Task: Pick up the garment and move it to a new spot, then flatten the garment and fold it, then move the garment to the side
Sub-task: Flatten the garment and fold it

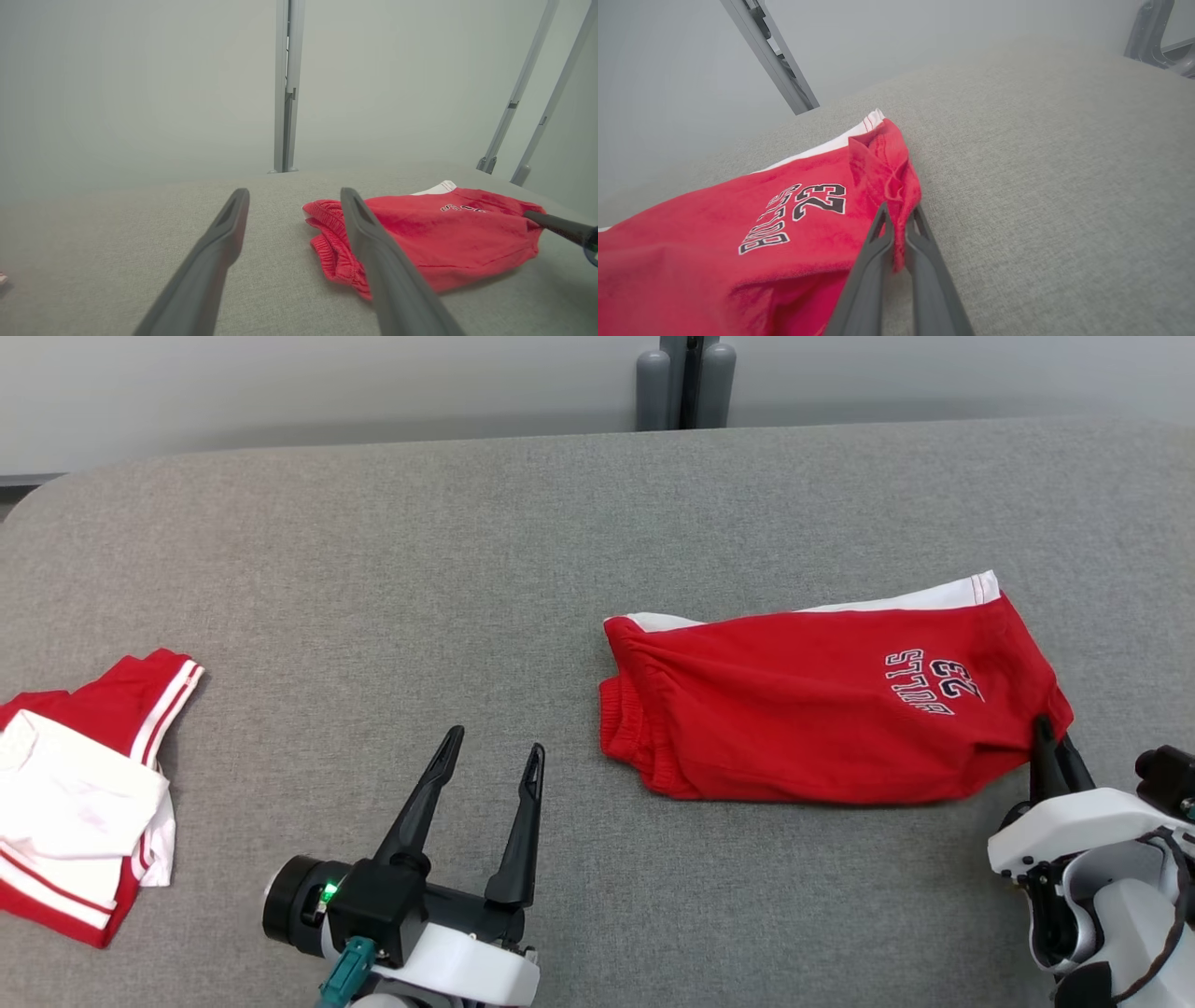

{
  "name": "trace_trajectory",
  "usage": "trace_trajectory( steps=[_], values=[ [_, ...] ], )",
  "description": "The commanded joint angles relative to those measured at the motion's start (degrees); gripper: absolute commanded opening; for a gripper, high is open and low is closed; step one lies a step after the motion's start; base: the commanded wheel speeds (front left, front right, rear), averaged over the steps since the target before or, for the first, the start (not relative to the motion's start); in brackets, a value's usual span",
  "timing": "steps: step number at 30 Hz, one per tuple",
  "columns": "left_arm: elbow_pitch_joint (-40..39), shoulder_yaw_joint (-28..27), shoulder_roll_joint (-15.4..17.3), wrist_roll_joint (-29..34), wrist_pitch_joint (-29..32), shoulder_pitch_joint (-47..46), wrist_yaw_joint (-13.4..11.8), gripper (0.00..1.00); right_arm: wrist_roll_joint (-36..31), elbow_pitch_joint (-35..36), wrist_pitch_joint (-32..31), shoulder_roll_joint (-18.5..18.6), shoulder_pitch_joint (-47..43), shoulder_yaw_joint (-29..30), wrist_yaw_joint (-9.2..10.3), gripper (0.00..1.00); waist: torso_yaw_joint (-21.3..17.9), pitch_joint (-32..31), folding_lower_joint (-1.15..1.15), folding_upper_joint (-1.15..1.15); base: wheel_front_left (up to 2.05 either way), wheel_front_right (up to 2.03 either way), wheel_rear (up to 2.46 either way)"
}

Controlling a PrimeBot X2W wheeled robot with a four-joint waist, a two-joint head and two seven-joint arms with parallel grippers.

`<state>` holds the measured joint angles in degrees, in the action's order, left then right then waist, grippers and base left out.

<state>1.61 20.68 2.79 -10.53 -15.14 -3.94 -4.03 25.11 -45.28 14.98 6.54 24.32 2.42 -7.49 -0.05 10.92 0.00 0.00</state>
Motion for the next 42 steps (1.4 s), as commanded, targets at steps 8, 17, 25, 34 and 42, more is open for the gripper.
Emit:
trace_trajectory(
  steps=[8, 17, 25, 34, 42],
  values=[
    [0.3, -0.1, 0.2, -0.7, 0.0, -0.6, -0.3, 1.00, -4.2, 7.8, 0.3, -0.3, -1.0, 0.0, -0.02, 0.00, 2.6, -0.3, 0.00, 0.00, 0.00, 0.00, 0.00],
    [0.3, 0.3, 0.2, -1.2, 0.0, 0.0, -0.7, 1.00, -9.7, 15.7, 0.3, -2.3, -2.3, -6.7, -0.02, 0.00, 5.6, -1.2, 0.00, 0.00, 0.00, 0.00, 0.00],
    [0.5, 0.6, 0.2, -1.6, 0.0, -0.2, -1.0, 1.00, -8.9, 15.8, -0.1, -3.2, -0.5, -13.1, -0.02, 0.00, 8.4, -1.3, 0.00, 0.00, 0.00, 0.00, 0.00],
    [0.7, 0.5, 0.2, -2.1, 0.0, -0.1, -1.4, 1.00, -7.3, 12.9, -3.0, -3.5, -1.0, -26.1, -0.02, 0.00, 11.2, -1.0, 0.00, 0.00, 0.00, 0.00, 0.00],
    [1.1, 0.7, 0.2, -2.4, 0.0, 0.2, -1.5, 1.00, -3.0, 11.8, -5.1, -3.5, -2.4, -29.7, -0.02, 0.44, 10.9, -1.7, 0.00, 0.00, 0.00, 0.00, 0.00]
  ],
)
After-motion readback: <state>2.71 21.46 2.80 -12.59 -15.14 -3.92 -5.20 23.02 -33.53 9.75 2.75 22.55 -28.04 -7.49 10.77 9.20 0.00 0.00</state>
